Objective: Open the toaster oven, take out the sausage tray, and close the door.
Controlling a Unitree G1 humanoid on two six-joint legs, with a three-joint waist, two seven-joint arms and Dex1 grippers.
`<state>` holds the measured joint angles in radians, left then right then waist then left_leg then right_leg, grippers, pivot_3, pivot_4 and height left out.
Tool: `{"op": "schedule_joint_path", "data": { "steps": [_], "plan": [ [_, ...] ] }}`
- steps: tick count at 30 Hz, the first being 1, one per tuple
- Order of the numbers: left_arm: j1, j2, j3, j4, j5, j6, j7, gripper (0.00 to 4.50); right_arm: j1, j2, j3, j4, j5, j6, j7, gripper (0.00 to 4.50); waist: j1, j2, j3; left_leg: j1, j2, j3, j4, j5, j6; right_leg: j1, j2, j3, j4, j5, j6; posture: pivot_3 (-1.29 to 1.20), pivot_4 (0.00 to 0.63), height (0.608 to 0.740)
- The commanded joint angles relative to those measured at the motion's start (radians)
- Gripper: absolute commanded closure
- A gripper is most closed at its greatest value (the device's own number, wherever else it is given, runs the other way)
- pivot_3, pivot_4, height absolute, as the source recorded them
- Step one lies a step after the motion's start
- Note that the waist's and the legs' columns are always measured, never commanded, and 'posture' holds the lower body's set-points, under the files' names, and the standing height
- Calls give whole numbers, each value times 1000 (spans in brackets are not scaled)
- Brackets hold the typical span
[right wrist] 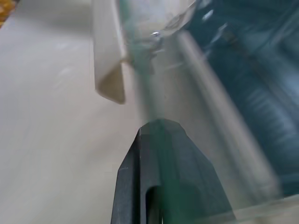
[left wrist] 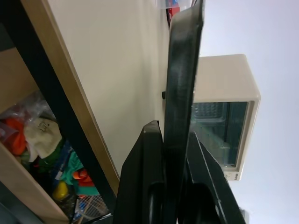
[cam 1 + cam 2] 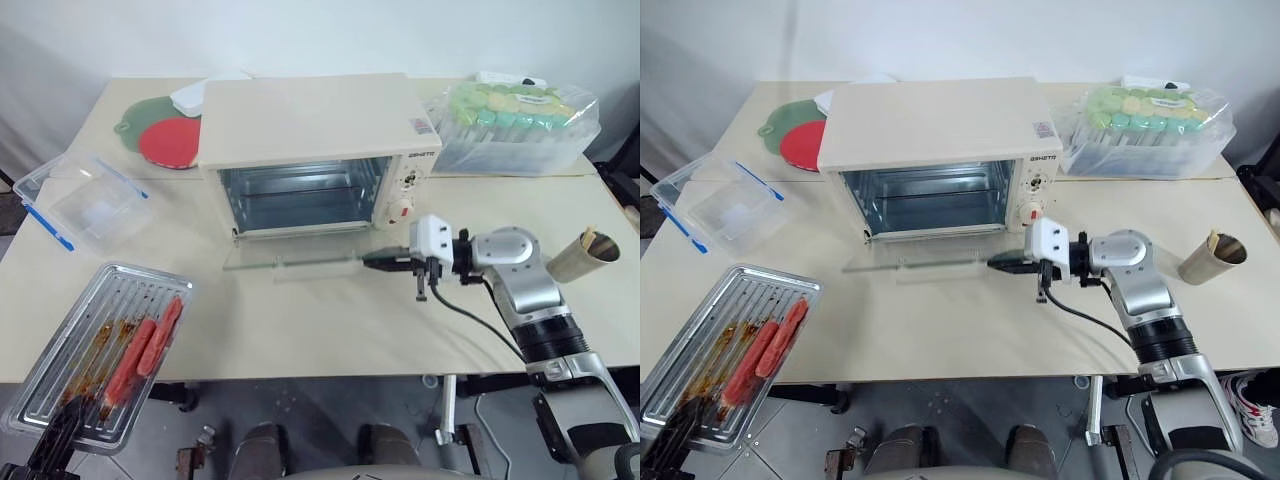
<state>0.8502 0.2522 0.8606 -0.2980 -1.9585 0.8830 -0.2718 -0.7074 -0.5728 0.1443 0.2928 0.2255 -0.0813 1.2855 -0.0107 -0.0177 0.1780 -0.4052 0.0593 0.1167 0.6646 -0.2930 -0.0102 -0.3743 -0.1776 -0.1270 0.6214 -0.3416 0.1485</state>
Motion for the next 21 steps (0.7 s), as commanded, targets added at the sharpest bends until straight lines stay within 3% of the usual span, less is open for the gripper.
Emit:
{"op": "schedule_joint_path", "data": {
  "steps": [1, 8, 17, 21],
  "plan": [
    [-1, -1, 5, 11, -14, 14, -6, 4500, -53, -5, -36, -8, 24, 12, -6, 4487, -1, 0, 0, 0, 0, 0, 0, 0, 0, 0, 0, 0, 0, 0, 0, 0, 150, 740],
    [-39, 91, -89, 8, -14, 63, 5, 4500, -164, -9, -49, 31, 30, 33, -10, 4487, -7, 0, 0, 0, 1, 1, 0, 0, 0, -1, 1, 1, 0, 0, 0, 0, 150, 740],
    [-184, 304, -227, 65, -14, 115, 21, 4500, -21, -100, -38, -275, 120, 305, 61, 4487, -5, 0, 0, 0, 4, 2, 0, -2, -1, -1, 4, 3, 3, 0, 0, 0, 150, 740],
    [-358, 416, -358, 135, 2, 166, 60, 4500, 79, -159, -53, -412, 155, 404, 52, 4487, -1, 1, 0, 1, 4, 2, -1, -2, -1, -2, 5, 5, 4, 0, 0, 0, 150, 740]
  ]
}}
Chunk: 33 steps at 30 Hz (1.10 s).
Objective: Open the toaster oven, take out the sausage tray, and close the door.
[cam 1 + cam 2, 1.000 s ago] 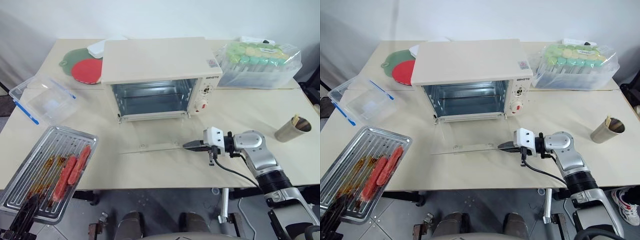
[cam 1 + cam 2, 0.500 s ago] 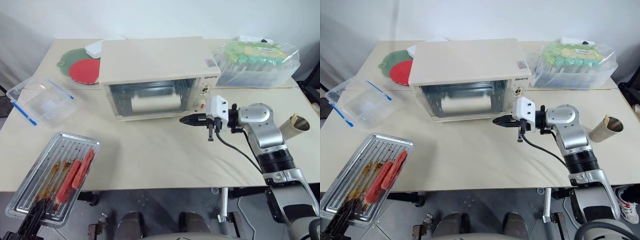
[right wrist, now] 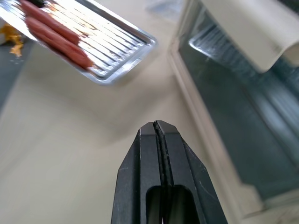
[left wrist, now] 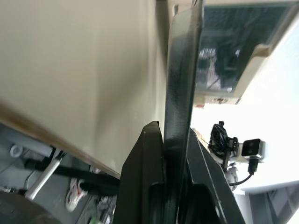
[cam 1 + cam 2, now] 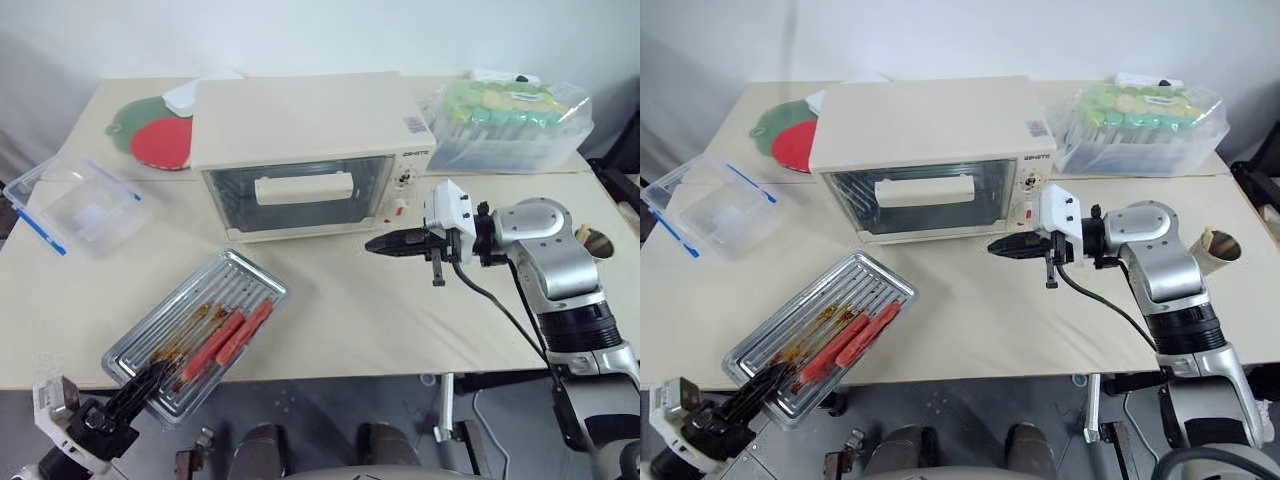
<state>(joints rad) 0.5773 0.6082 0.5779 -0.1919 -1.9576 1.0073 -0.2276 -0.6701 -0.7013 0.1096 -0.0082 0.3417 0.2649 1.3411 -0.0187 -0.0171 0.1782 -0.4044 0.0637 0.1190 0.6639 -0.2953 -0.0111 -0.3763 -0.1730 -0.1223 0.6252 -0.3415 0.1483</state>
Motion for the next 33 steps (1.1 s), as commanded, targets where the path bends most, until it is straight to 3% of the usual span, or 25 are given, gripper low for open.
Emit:
{"op": "schedule_joint_path", "data": {
  "steps": [1, 8, 15, 23, 31, 33],
  "plan": [
    [-131, 80, -106, 47, 0, 54, 18, 4500, 56, -35, -29, -135, 44, 73, -24, 4487, 10, 0, 0, 0, 0, 0, 0, 0, 0, 0, 0, -1, 0, 0, 0, 0, 150, 740],
    [-523, 108, -372, 163, 6, 125, 120, 4500, 133, -69, -86, -246, 72, 155, -114, 4487, 29, 1, 0, 0, 0, 1, 1, 1, -1, 0, 1, 1, 1, 0, -1, 0, 150, 740],
    [-760, 97, -519, 277, 88, 235, 111, 4500, 200, -101, -127, -314, 84, 184, -164, 4487, 30, 1, 0, 0, 0, 3, 1, 1, -2, 0, 1, 1, 1, 0, 0, 0, 150, 740],
    [-1039, 58, -594, 485, 378, 362, -65, 4500, 248, -134, -168, -300, 70, 159, -200, 4487, 61, 1, 0, 1, -1, 2, 3, 2, -1, 1, 2, 2, 2, 1, 1, 0, 150, 740],
    [-1205, 2, -667, 644, 709, 398, -316, 4500, 272, -149, -177, -287, 64, 134, -209, 4487, 73, 2, 0, 1, -1, 2, 3, 3, -2, 1, 2, 2, 2, 1, 1, 0, 150, 740],
    [-1233, -10, -677, 680, 773, 396, -368, 3850, 272, -151, -181, -283, 60, 128, -216, 4500, 74, 2, 0, 1, -1, 2, 4, 3, -1, 1, 2, 2, 2, 1, 1, 0, 150, 740]
  ]
}}
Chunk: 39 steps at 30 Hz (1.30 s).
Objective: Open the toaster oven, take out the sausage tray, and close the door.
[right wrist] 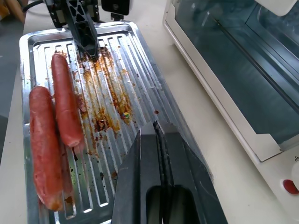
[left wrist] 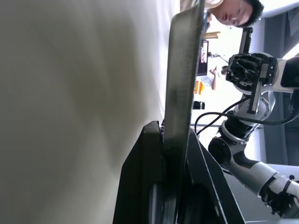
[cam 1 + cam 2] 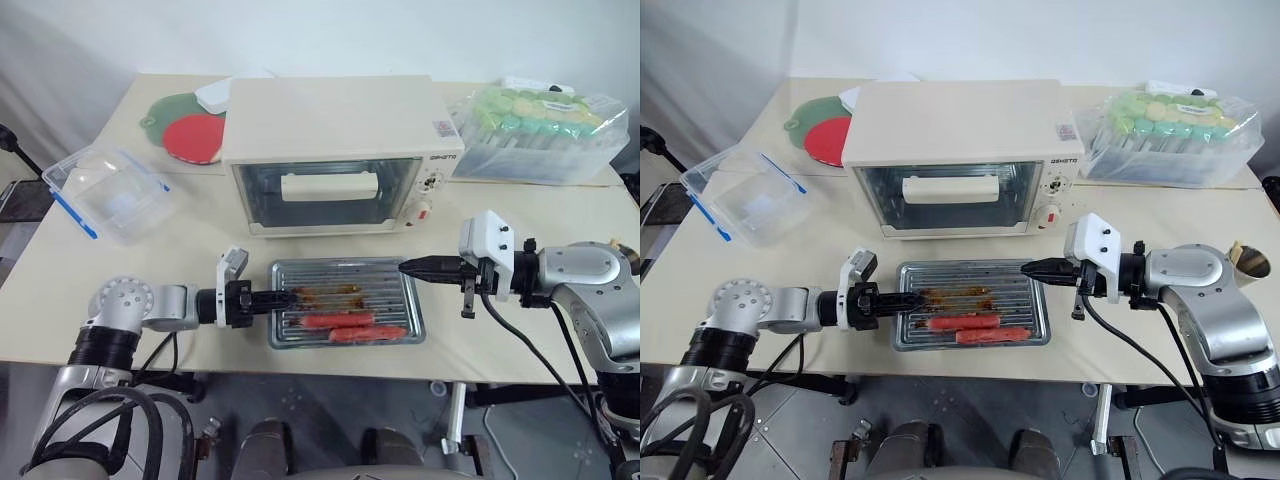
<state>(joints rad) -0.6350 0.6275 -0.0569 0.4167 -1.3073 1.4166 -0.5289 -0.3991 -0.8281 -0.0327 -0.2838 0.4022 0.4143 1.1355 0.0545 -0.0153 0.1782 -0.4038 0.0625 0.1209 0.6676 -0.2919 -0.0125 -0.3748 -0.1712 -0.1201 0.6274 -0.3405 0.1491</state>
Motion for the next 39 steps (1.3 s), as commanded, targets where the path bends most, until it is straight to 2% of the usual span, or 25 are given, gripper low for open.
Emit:
{"op": "schedule_joint_path", "data": {
  "steps": [1, 7, 14, 20, 21, 23, 24, 28, 33, 35, 39],
  "plan": [
    [-33, -35, -45, 87, 152, -12, -90, 3619, 0, -24, -40, -6, -2, -22, -13, 4500, 1, 0, 0, 0, 0, 0, 0, 0, 0, 0, 0, 0, 0, 0, 0, 0, 150, 740],
    [-69, -40, -54, 110, 294, -6, -214, 1785, 1, -32, -53, 3, -9, -28, -16, 4500, -1, 0, 0, 0, 0, 0, 0, 0, 0, 0, 0, 0, 1, 0, 0, 0, 150, 740],
    [-63, 103, -38, 30, 383, -16, -327, 83, 10, -67, -60, 37, -9, -48, 16, 4500, -21, 0, 0, 0, 1, 0, -1, 1, 0, -1, 1, 0, 1, 0, 0, 0, 150, 740],
    [-17, 286, -50, -86, 453, -54, -439, 23, 12, -95, -40, 112, -20, -100, 75, 4500, -53, 0, 0, 0, 2, 1, -5, 1, -1, -3, 2, 1, -1, 0, 0, 0, 150, 740],
    [7, 315, -49, -118, 477, -103, -463, 7, 11, -94, -37, 126, -19, -118, 94, 4325, -56, 0, 0, 0, 2, 2, -5, 0, -1, -3, 2, 1, -1, 0, 0, 0, 150, 740],
    [59, 357, -39, -177, 531, -218, -500, 0, 15, -97, -34, 156, -13, -139, 129, 3939, -60, -1, 1, 0, 2, 2, -6, 0, -1, -3, 2, 1, -1, 0, 0, 0, 150, 740],
    [89, 370, -23, -203, 554, -288, -522, 0, 18, -99, -34, 176, -13, -155, 149, 3580, -59, -1, 1, 0, 2, 2, -6, 0, -1, -3, 2, 1, -1, 0, 0, 0, 150, 740],
    [279, 281, 269, -283, 568, -779, -644, 0, 5, -97, -36, 307, -27, -251, 222, 2322, -58, -1, 1, -1, 3, 3, -5, 0, -1, -4, 2, 1, -2, 0, 0, 0, 150, 740],
    [409, 272, 350, -287, 653, -1007, -702, 0, -34, -108, -23, 457, -58, -359, 295, 719, -55, -2, 3, -1, 3, 3, -4, 0, -1, -4, 2, 1, -1, 0, 0, 0, 150, 740],
    [468, 307, 349, -240, 699, -1118, -818, 0, -49, -121, -16, 524, -83, -402, 321, 90, -56, -2, 3, -1, 3, 3, -4, 0, -1, -4, 2, 1, -1, 0, 0, 0, 150, 740],
    [498, 373, 331, -101, 786, -1246, -929, 0, -70, -126, -17, 642, -122, -462, 329, 33, -61, -1, 4, -1, 3, 5, -5, -1, -1, -5, 2, 2, -1, 0, 0, 0, 150, 740]
  ]
}}
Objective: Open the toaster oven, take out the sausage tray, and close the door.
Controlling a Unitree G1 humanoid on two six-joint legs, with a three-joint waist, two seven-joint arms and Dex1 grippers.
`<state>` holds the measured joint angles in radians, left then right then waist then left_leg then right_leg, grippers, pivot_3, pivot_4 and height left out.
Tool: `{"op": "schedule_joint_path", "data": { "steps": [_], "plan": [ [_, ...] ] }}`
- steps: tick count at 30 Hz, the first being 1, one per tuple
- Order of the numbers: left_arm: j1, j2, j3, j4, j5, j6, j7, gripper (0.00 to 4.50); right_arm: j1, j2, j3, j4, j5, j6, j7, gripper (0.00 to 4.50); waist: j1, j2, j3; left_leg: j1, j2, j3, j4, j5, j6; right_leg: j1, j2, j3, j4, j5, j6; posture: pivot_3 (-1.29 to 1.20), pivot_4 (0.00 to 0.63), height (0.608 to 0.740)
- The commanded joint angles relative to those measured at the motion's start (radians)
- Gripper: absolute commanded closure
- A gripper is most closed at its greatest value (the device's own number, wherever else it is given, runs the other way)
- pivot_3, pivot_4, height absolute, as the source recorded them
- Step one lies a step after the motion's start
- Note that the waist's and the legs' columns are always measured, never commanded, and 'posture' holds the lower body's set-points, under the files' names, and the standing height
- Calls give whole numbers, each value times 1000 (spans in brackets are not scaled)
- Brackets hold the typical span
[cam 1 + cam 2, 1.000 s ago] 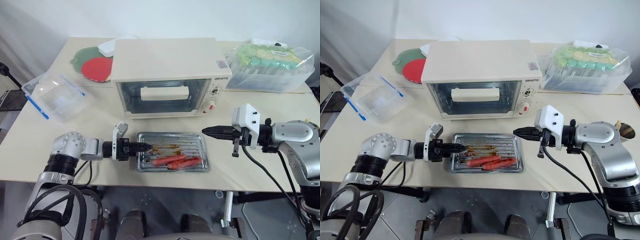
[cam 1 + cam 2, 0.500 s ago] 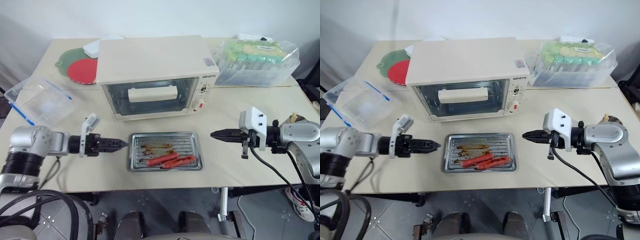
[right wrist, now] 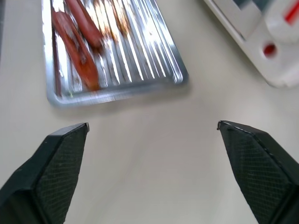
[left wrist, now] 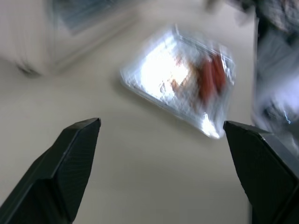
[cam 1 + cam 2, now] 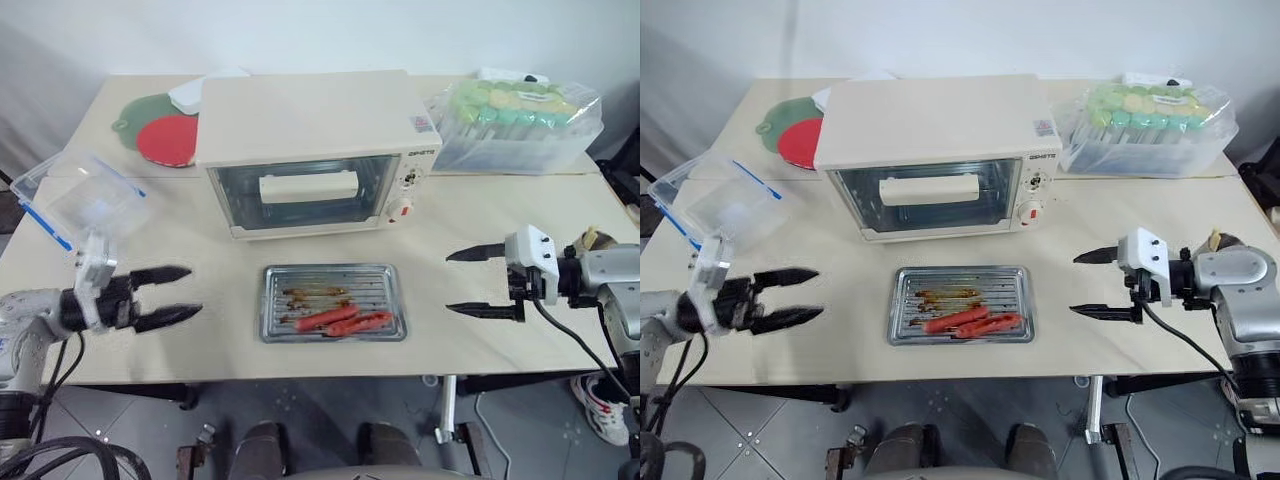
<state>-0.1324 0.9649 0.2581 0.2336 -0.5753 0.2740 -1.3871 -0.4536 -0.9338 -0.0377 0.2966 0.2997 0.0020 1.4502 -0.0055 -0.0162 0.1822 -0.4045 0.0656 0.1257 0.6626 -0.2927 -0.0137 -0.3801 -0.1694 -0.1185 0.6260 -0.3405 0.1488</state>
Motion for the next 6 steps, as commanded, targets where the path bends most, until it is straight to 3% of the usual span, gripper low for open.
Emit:
{"op": "schedule_joint_path", "data": {
  "steps": [1, 6],
  "plan": [
    [-18, 35, 19, 112, 63, -126, -79, 0, -11, -21, -13, 78, -25, -64, 17, 33, -1, 0, 0, 0, 0, 0, 0, 0, 0, 0, 0, 0, 0, 0, 0, 0, 150, 740],
    [-52, 30, 20, 194, 100, -167, -72, 0, 33, -10, -32, 75, -39, -65, -40, 33, 3, 1, 1, 0, 0, 1, 1, 0, 0, 0, 0, 1, 1, 0, 0, 0, 150, 740]
  ]
}}
